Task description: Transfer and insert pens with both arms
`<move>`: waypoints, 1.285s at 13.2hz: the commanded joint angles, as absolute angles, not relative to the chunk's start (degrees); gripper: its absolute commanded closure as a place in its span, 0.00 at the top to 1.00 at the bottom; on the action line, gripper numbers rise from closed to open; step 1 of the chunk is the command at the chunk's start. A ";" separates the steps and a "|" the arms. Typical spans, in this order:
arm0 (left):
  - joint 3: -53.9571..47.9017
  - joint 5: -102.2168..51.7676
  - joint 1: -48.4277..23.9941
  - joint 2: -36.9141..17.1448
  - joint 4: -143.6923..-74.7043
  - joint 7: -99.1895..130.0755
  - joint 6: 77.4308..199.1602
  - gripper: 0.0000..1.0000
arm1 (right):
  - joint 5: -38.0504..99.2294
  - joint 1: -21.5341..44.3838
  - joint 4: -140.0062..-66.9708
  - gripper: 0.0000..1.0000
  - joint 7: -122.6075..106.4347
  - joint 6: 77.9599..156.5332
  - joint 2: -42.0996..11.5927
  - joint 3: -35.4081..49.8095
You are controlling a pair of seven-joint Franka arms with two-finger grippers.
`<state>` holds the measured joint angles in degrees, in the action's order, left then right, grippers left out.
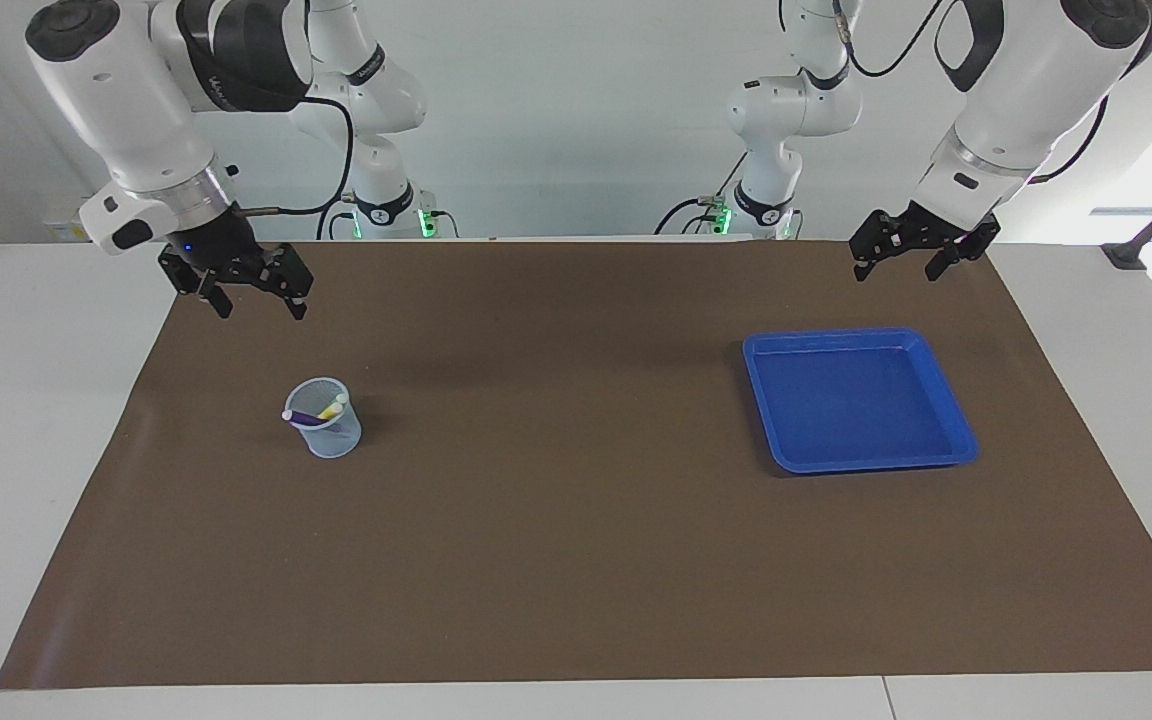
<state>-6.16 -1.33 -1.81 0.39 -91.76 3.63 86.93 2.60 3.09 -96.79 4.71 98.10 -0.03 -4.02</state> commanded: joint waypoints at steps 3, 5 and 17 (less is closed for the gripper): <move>-5.89 -0.35 -2.02 0.88 -91.58 3.08 86.40 1.00 | -1.21 2.11 -95.80 1.00 5.62 95.10 0.09 -1.68; -5.80 -0.35 -1.93 0.88 -91.58 3.08 86.40 1.00 | -3.52 1.41 -95.89 1.00 5.62 95.27 0.26 0.61; -5.80 -0.35 -1.93 0.88 -91.58 3.08 86.31 1.00 | 0.70 1.49 -95.89 1.00 6.06 94.92 0.44 -0.62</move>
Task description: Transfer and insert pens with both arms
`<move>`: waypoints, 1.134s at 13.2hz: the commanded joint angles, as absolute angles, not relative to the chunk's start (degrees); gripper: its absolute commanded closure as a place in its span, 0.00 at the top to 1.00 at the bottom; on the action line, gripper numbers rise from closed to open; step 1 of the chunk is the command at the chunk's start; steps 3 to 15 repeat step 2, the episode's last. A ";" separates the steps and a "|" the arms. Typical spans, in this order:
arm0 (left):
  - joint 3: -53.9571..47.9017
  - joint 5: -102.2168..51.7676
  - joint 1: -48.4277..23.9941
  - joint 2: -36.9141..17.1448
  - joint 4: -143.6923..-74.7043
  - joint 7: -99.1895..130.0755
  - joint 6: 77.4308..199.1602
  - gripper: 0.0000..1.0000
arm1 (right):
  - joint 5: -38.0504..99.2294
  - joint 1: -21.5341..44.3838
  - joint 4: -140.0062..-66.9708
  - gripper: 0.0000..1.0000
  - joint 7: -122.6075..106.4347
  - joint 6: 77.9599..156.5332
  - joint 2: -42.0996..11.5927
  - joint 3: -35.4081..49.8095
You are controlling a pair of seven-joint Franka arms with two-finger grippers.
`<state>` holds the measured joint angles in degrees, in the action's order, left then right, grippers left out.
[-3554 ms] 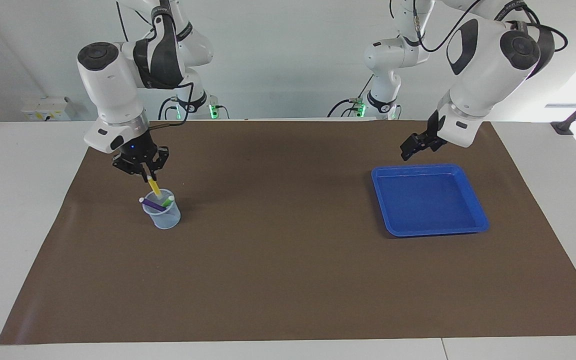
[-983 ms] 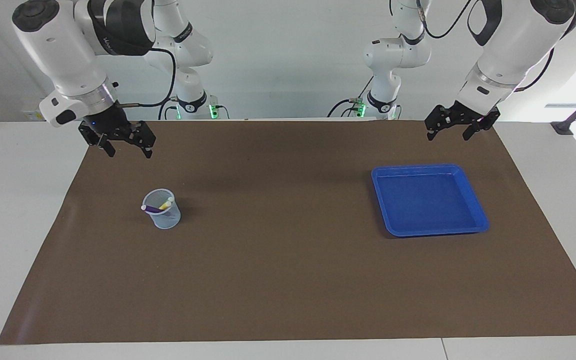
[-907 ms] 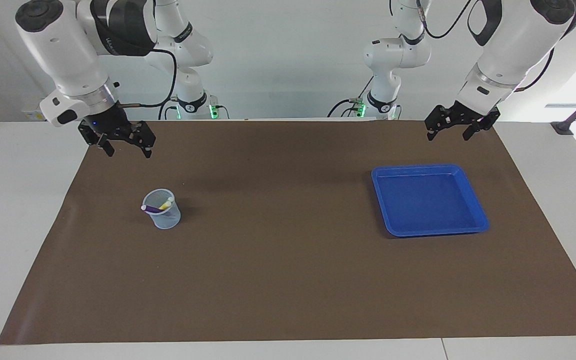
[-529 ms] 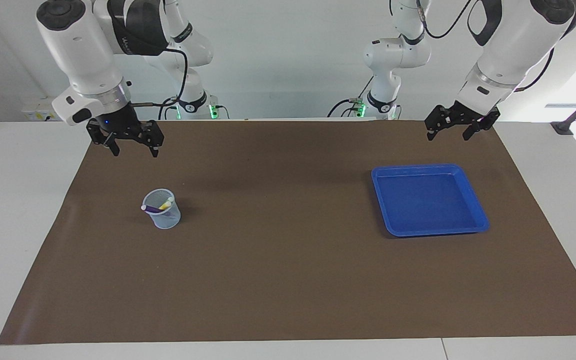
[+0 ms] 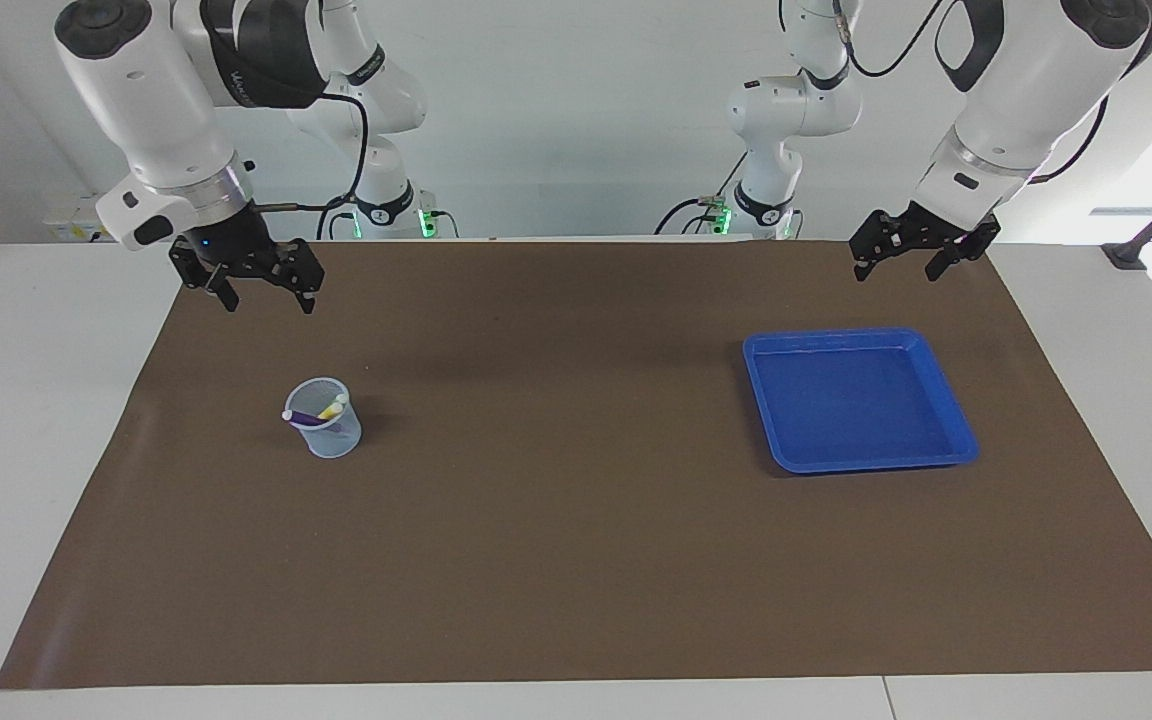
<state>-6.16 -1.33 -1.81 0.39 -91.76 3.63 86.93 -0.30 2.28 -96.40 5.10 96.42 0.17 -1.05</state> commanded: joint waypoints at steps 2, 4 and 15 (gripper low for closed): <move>-5.80 -0.35 -1.93 0.88 -91.58 3.08 86.31 1.00 | 0.27 1.76 -95.98 1.00 6.15 95.10 0.53 -0.53; -5.80 -0.35 -1.93 0.88 -91.58 3.08 86.31 1.00 | 0.27 1.76 -95.98 1.00 6.15 95.10 0.53 -0.53; -5.80 -0.35 -1.93 0.88 -91.58 3.08 86.31 1.00 | 0.27 1.76 -95.98 1.00 6.15 95.10 0.53 -0.53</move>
